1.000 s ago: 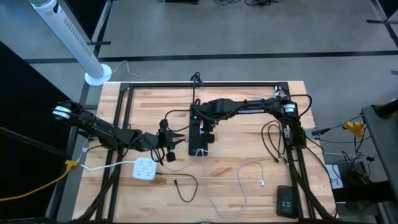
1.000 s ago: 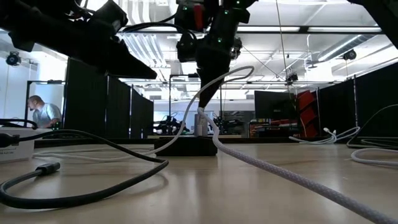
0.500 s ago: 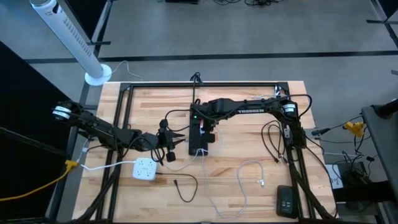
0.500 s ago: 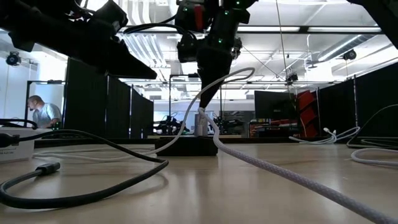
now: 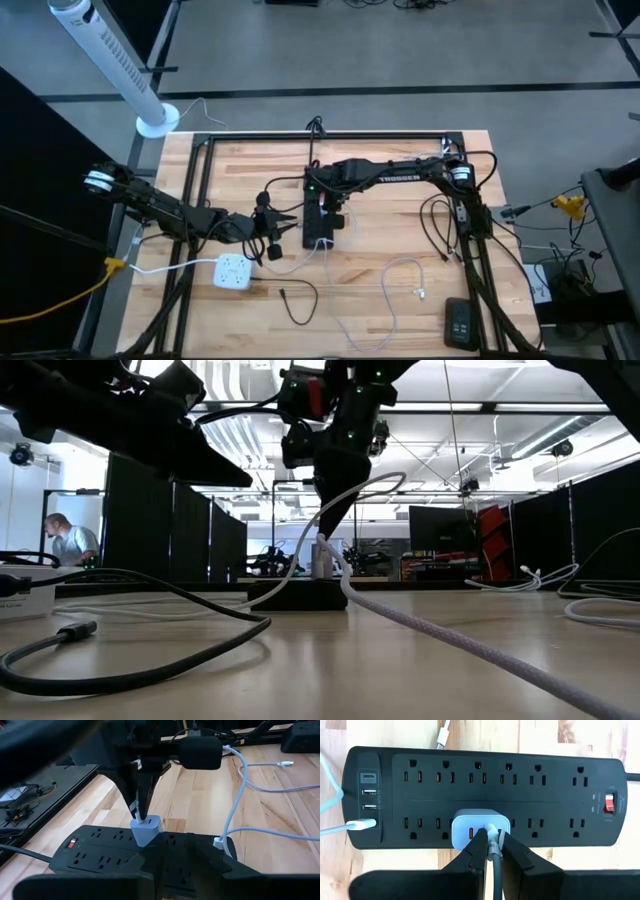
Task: Insert USB
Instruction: Insert the white charger cable into the white charger adapter, then insert the black charger cable into the bottom black outlet extension
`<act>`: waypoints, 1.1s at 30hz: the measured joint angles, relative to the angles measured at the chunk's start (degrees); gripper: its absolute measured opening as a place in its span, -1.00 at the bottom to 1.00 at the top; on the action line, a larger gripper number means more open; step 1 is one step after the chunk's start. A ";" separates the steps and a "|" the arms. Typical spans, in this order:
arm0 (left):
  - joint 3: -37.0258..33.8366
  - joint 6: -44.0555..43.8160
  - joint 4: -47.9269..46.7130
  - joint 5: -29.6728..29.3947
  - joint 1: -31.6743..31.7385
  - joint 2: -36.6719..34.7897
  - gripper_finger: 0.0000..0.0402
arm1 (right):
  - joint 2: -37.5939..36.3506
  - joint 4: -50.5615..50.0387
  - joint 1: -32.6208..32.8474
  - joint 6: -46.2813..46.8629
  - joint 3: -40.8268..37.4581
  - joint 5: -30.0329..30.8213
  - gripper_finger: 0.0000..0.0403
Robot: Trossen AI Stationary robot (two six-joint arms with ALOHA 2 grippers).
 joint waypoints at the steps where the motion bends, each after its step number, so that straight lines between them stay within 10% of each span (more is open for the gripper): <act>1: 0.00 0.00 0.00 0.00 0.00 0.00 -0.68 | 0.02 0.55 -0.08 -0.04 -0.02 -0.05 -0.93; 12: 0.00 -0.85 -0.04 0.02 0.00 0.00 -0.67 | 0.79 2.30 -0.87 -0.18 -0.14 -0.27 -0.90; 23: 0.00 -0.87 -0.21 0.11 0.11 0.00 -0.67 | -2.61 -1.53 0.60 -3.54 2.11 -0.30 0.10; 33: 0.00 -1.48 -0.62 0.13 0.11 0.00 -0.67 | -15.68 -4.73 4.71 -2.60 6.62 1.07 0.22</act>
